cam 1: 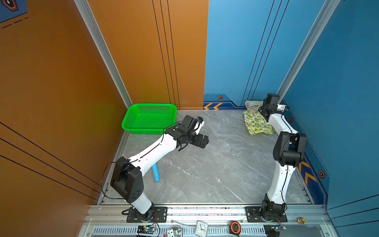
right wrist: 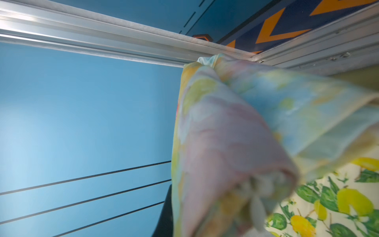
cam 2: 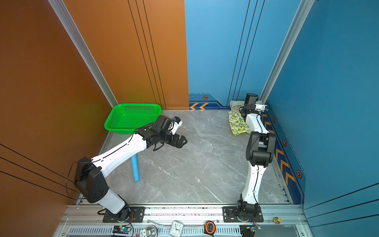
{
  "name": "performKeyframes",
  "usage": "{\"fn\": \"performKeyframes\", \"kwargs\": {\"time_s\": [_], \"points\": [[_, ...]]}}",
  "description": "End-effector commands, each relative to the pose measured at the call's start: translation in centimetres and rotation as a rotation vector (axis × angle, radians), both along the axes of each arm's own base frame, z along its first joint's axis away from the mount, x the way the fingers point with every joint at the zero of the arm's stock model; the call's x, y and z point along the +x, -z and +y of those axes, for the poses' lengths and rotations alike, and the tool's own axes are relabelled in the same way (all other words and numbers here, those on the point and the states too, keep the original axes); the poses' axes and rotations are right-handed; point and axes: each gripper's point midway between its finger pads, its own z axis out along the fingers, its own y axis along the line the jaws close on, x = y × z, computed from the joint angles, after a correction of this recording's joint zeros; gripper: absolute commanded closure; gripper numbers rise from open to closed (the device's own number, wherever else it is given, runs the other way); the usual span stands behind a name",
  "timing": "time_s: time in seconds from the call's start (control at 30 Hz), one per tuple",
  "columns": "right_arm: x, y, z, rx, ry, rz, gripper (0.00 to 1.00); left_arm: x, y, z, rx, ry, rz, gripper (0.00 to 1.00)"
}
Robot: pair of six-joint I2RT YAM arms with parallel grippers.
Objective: Fold and stack skirts
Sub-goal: Place the skirt among several skirts, then reset both arms
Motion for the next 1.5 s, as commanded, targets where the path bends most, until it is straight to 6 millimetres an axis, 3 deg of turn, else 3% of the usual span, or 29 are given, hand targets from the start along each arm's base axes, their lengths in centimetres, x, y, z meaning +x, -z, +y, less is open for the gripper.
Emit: {"fn": "performKeyframes", "kwargs": {"time_s": [0.0,0.1,0.23,0.37,0.43,0.53,0.67,0.87,1.0,1.13,1.23,1.3,1.4,1.47], "points": [[-0.8,3.1,-0.7,0.042,-0.007,0.068,1.00,0.2,0.0,-0.5,-0.033,0.005,0.019,0.02],[-2.9,7.3,-1.2,0.056,-0.008,0.175,1.00,0.1,-0.2,-0.6,-0.040,0.009,0.020,0.02],[-4.9,10.6,-1.4,0.041,-0.054,0.320,0.96,0.0,-0.4,-0.6,-0.044,0.008,0.014,0.02],[-7.4,13.4,-0.8,0.035,-0.112,0.492,0.53,0.4,-0.3,0.2,0.003,-0.022,-0.025,0.02],[-8.6,13.9,-0.9,0.023,-0.136,0.559,0.32,0.9,-0.1,1.1,0.058,-0.050,-0.066,0.02],[-9.8,12.3,-1.4,-0.028,-0.177,0.632,0.13,1.8,-0.2,2.8,0.090,-0.109,-0.089,0.02],[-11.2,9.3,-1.4,-0.092,-0.240,0.684,0.02,2.6,-1.2,4.9,0.129,-0.191,-0.152,0.02],[-14.0,4.7,-0.6,-0.235,-0.323,0.656,0.00,3.8,-3.8,9.9,0.140,-0.393,-0.276,0.02],[-16.1,1.5,2.1,-0.446,-0.444,0.583,0.00,3.5,-5.8,13.9,0.165,-0.534,-0.409,0.02],[-19.2,-2.2,5.1,-0.765,-0.496,0.554,0.00,2.5,-8.4,17.6,0.109,-0.645,-0.518,0.02],[-21.9,-4.2,7.2,-0.965,-0.499,0.517,0.00,1.7,-8.0,21.7,0.055,-0.757,-0.530,0.02],[-23.5,-4.8,8.2,-1.061,-0.504,0.492,0.00,1.3,-6.7,25.0,0.047,-0.838,-0.515,0.02],[-25.5,-3.7,9.3,-1.131,-0.537,0.454,0.00,0.3,-3.4,29.7,0.092,-0.957,-0.499,0.02],[-26.6,-2.5,9.6,-1.155,-0.548,0.433,0.00,-0.2,-1.1,31.5,0.146,-1.002,-0.508,0.02]]}}
